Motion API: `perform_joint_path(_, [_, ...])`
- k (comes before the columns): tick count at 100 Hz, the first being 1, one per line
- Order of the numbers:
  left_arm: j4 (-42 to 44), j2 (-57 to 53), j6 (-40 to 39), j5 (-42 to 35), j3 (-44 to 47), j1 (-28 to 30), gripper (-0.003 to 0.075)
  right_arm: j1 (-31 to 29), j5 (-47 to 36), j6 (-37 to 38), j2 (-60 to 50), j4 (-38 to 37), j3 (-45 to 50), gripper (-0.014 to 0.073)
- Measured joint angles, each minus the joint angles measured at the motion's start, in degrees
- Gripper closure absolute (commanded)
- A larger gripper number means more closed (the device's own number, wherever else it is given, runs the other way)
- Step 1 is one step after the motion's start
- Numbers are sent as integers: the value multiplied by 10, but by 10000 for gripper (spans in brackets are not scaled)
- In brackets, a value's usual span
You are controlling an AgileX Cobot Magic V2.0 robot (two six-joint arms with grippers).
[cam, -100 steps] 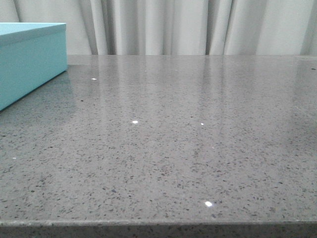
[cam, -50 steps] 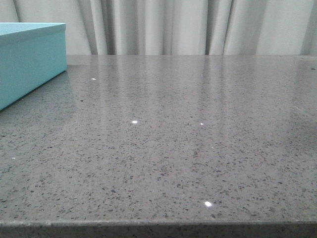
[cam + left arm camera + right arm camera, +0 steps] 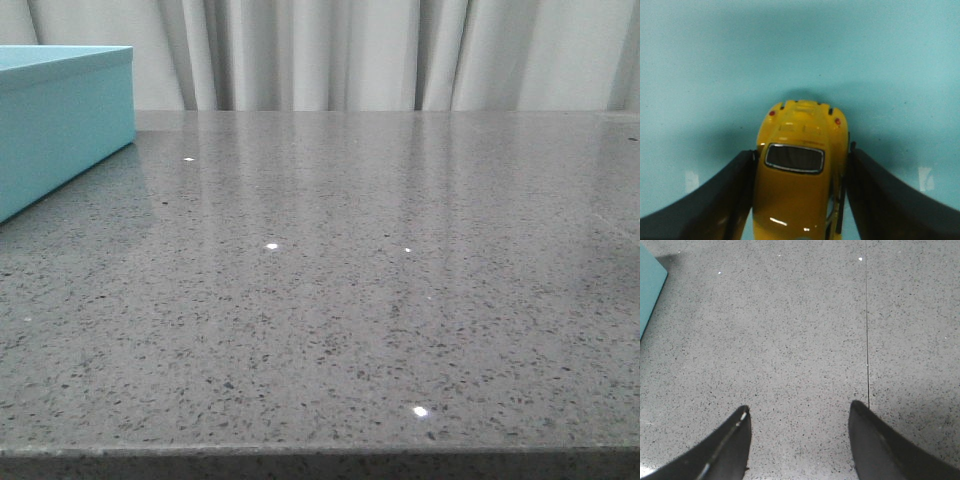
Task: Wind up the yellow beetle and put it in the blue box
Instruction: 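Lift the beetle with the left gripper and carry it over the box, then lower the beetle into the blue box and open the left gripper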
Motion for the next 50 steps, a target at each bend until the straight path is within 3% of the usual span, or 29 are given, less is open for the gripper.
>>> perform_joint_path(50, [-10,-38,-2,-28,0,0,291,0,-1,0,-1,1,0,158])
